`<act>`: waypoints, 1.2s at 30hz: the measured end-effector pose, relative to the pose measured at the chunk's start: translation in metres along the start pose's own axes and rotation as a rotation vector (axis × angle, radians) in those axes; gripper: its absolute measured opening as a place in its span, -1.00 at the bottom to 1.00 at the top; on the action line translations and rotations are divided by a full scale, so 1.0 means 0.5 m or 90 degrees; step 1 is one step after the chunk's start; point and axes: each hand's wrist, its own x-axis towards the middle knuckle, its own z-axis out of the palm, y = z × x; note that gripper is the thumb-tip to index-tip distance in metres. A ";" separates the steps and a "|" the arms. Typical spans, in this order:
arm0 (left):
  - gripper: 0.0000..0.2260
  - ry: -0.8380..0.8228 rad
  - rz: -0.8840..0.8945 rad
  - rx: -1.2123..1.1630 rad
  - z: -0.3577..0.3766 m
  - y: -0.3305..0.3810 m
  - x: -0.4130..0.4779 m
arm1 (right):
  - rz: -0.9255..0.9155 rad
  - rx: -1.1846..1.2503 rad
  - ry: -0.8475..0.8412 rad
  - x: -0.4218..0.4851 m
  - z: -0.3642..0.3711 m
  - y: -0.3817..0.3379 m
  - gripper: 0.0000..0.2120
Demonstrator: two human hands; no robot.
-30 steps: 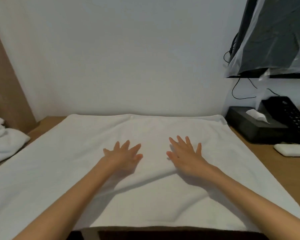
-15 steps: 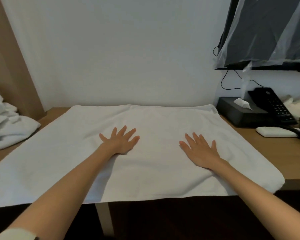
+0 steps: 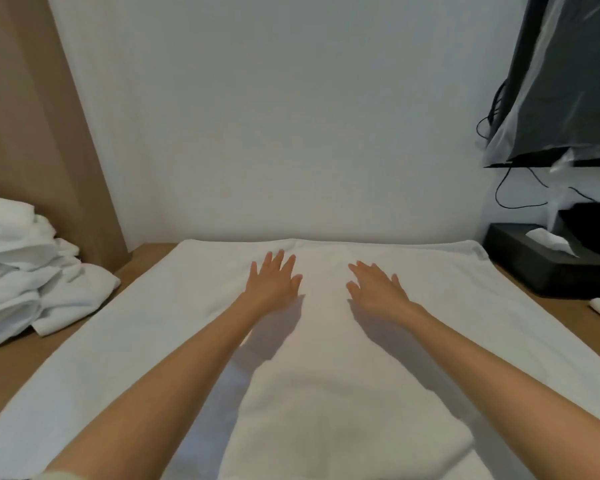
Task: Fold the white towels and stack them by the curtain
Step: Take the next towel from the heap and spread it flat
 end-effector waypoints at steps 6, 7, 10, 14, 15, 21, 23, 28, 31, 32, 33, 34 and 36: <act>-0.53 -0.012 -0.091 -0.092 0.002 -0.084 0.103 | 0.003 0.033 0.000 0.133 0.053 -0.055 -0.53; -0.53 -0.005 -0.101 -0.097 0.003 -0.099 0.123 | 0.001 0.032 -0.003 0.155 0.062 -0.062 -0.53; -0.56 -0.003 -0.135 -0.099 0.009 -0.146 0.181 | 0.002 0.027 -0.010 0.216 0.089 -0.076 -0.51; -0.56 -0.048 -0.149 -0.101 0.034 -0.196 0.229 | 0.006 -0.004 -0.006 0.285 0.109 -0.091 -0.43; -0.56 -0.050 -0.151 -0.103 0.041 -0.206 0.239 | 0.006 -0.014 -0.002 0.299 0.114 -0.096 -0.40; -0.40 -0.038 -0.190 -0.031 0.074 -0.260 0.258 | 0.027 -0.063 -0.017 0.344 0.142 -0.095 -0.25; -0.38 -0.023 -0.199 -0.029 0.074 -0.283 0.260 | 0.030 -0.070 -0.019 0.348 0.145 -0.089 -0.21; -0.40 -0.006 -0.198 -0.034 0.064 -0.317 0.266 | 0.025 -0.078 -0.019 0.349 0.146 -0.086 -0.20; -0.40 -0.003 -0.189 -0.043 0.062 -0.329 0.270 | 0.017 -0.079 -0.021 0.349 0.145 -0.079 -0.18; -0.39 -0.003 -0.185 -0.043 0.062 -0.332 0.270 | 0.013 -0.077 -0.022 0.350 0.144 -0.077 -0.17; -0.38 -0.004 -0.182 -0.043 0.062 -0.334 0.272 | 0.010 -0.076 -0.023 0.351 0.143 -0.075 -0.15; -0.38 -0.004 -0.179 -0.044 0.063 -0.335 0.272 | 0.007 -0.076 -0.024 0.352 0.143 -0.074 -0.13; -0.39 -0.002 -0.170 -0.049 0.062 -0.335 0.271 | 0.007 -0.077 -0.027 0.351 0.141 -0.075 -0.14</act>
